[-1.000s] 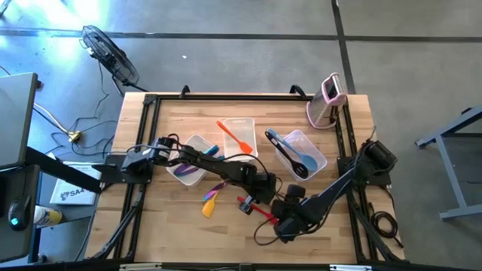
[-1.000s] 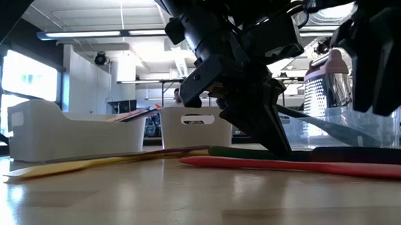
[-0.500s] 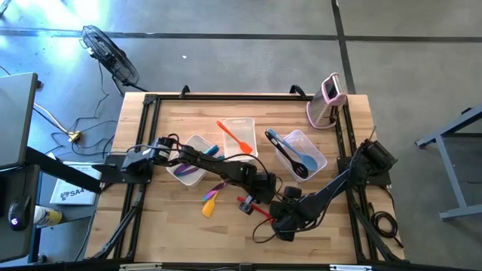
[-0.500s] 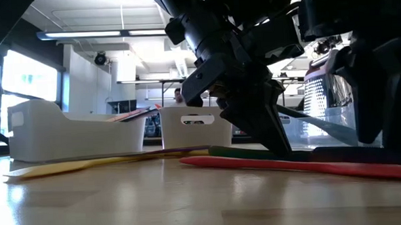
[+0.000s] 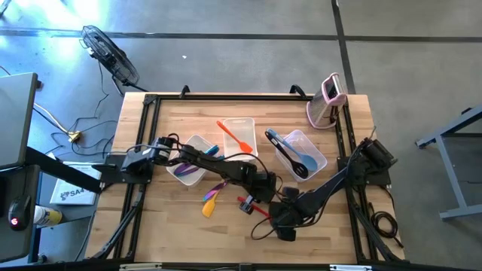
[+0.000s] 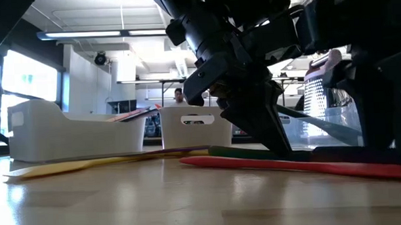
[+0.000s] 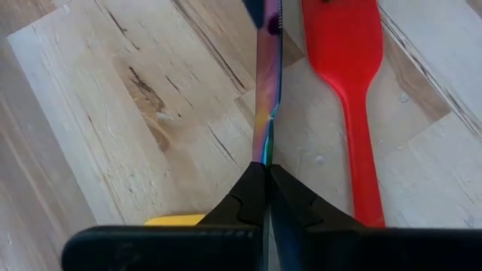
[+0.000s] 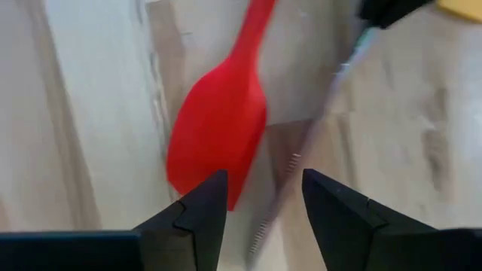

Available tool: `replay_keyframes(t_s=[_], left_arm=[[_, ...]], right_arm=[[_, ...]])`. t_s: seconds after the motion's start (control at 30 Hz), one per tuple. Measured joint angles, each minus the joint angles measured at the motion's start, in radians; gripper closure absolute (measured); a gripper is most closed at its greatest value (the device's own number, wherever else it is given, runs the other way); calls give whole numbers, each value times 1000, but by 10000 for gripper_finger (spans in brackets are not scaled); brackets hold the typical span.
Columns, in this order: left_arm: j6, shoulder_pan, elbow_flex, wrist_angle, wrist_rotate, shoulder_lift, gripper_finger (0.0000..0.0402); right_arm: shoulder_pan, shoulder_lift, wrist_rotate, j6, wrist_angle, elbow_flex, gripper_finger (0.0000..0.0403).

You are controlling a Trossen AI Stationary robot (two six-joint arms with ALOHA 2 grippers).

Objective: Pick & Place Kitchen Items
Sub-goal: Put the blue table knife into the left white bin

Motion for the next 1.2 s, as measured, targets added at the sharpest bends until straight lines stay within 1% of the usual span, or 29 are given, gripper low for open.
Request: replay_keyframes(t_s=[0.17, 0.5, 0.67, 0.8, 0.83, 1.2], left_arm=[[-7, 2, -1, -1, 29, 0, 401], [-8, 1, -1, -5, 29, 0, 401], [-8, 1, -1, -6, 31, 0, 401], [-10, 3, -1, -5, 29, 0, 401], [-12, 3, -1, -6, 32, 0, 401], [-9, 4, -2, -5, 43, 0, 401]], right_arm=[[-30, -6, -49, -30, 48, -37, 246], [-38, -3, -5, -90, 53, -47, 297], [-48, -2, -3, -99, 49, -47, 332], [-56, -4, -12, -88, 35, -46, 379], [-57, -4, -12, -82, 33, -46, 386], [-60, -3, -19, -60, 25, -45, 395]])
